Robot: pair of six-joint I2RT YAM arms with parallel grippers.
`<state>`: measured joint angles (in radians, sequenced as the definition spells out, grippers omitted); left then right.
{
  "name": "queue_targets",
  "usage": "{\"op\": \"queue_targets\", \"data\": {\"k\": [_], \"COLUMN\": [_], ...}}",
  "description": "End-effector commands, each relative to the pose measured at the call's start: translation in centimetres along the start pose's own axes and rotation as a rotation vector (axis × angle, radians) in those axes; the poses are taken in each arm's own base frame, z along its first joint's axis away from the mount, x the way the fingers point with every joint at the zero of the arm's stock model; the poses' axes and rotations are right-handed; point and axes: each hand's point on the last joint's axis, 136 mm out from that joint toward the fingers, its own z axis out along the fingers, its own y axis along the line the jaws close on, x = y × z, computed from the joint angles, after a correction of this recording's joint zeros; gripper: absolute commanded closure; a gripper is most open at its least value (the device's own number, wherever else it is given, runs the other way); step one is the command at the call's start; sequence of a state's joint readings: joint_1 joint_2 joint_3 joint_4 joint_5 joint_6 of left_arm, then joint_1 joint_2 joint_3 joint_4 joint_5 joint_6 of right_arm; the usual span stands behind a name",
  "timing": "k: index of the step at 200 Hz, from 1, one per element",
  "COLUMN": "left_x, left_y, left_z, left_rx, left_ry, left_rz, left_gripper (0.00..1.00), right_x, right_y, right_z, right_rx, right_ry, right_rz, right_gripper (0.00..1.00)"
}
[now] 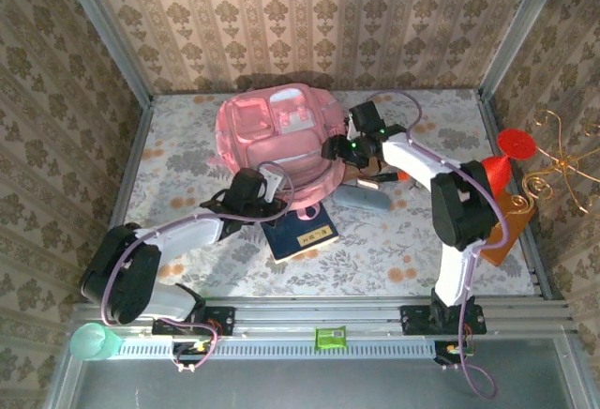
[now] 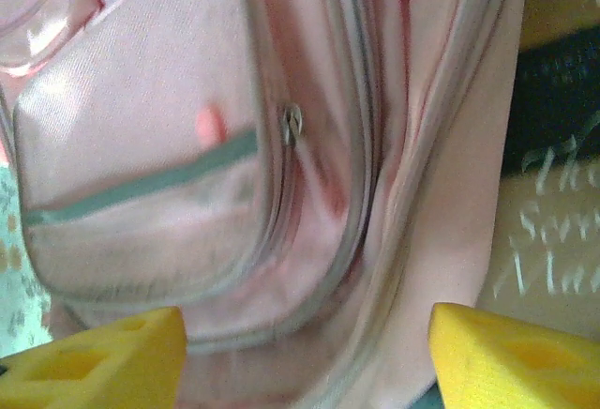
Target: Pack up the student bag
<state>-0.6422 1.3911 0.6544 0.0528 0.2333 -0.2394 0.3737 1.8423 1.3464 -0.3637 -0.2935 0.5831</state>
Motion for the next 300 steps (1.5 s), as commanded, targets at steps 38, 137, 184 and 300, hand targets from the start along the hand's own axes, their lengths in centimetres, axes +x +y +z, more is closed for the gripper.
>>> {"op": "queue_targets", "data": {"k": [38,137,184,300], "left_x": [-1.8,-1.0,-0.5,1.4], "left_y": [-1.3,0.7,2.9,6.9], "left_z": [0.3,-0.4,-0.9,-1.7], "left_rx": [0.041,-0.037,-0.082,-0.165], "left_ry": [-0.037,-0.025,-0.013,0.013], "left_rz": [0.016,0.01,-0.009,-0.074], "left_gripper": [1.0,1.0,1.0,1.0], "right_x": [7.1,6.6,5.3,2.0], "right_y": [2.8,1.5,0.5,-0.7], "right_z": [1.3,2.7,1.5,-1.3], "right_rx": [-0.067,0.011,0.01,0.051], "right_ry": [0.07,-0.001,-0.013,0.049], "right_rz": [0.036,0.046,0.023,-0.199], "right_gripper": [0.22,0.84,1.0,1.0]}}
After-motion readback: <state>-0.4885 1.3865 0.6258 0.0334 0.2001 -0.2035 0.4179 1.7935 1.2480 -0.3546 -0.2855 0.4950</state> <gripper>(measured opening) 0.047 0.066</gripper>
